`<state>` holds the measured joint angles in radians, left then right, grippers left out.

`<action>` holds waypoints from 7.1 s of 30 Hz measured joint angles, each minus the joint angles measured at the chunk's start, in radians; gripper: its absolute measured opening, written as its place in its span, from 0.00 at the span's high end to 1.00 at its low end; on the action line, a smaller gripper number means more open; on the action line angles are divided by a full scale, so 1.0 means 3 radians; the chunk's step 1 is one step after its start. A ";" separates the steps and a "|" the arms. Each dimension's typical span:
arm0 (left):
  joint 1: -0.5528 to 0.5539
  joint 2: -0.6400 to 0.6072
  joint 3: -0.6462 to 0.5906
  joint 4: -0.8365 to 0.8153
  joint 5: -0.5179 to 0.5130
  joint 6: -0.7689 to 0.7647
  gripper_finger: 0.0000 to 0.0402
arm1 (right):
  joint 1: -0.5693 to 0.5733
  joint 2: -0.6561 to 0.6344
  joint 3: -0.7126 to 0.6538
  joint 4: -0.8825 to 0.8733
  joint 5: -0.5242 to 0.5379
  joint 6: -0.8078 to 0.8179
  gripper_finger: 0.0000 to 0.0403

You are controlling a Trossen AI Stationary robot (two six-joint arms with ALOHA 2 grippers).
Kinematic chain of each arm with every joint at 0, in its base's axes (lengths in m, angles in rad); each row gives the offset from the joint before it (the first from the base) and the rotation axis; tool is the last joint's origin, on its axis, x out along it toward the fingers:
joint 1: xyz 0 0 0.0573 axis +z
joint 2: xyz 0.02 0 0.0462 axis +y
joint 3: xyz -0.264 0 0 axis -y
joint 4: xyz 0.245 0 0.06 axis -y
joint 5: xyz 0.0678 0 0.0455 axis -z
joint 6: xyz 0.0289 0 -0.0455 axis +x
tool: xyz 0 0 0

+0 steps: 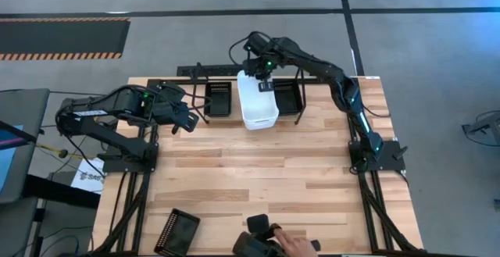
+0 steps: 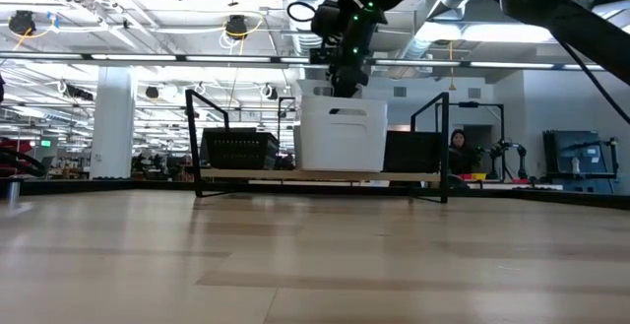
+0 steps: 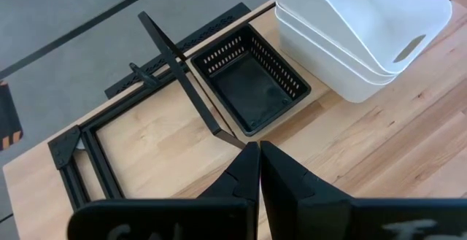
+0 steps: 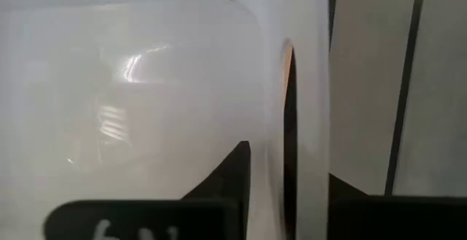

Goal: Stack baskets on shelf by color
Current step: Stack the white bin on top of the white bin on the shelf

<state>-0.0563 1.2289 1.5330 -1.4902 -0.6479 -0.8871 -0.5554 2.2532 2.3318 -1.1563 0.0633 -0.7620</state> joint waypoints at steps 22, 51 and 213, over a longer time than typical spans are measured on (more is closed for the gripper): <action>0.0000 -0.0001 0.0000 -0.0001 0.0014 0.0034 1.00 | 0.0089 -0.0538 0.0003 0.0009 0.0570 -0.0007 0.80; -0.0001 -0.0001 0.0000 0.0001 -0.0019 -0.0041 1.00 | -0.0115 -0.0459 0.0003 -0.0420 -0.0126 0.0177 0.99; -0.0001 -0.0080 0.0178 -0.0270 -0.0047 0.0725 1.00 | 0.0887 -0.1450 -0.2772 0.2364 -0.0389 0.3028 1.00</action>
<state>-0.0566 1.2049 1.5864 -1.5711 -0.6621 -0.6697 -0.2894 1.8183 1.5002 -0.4473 -0.0536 0.1463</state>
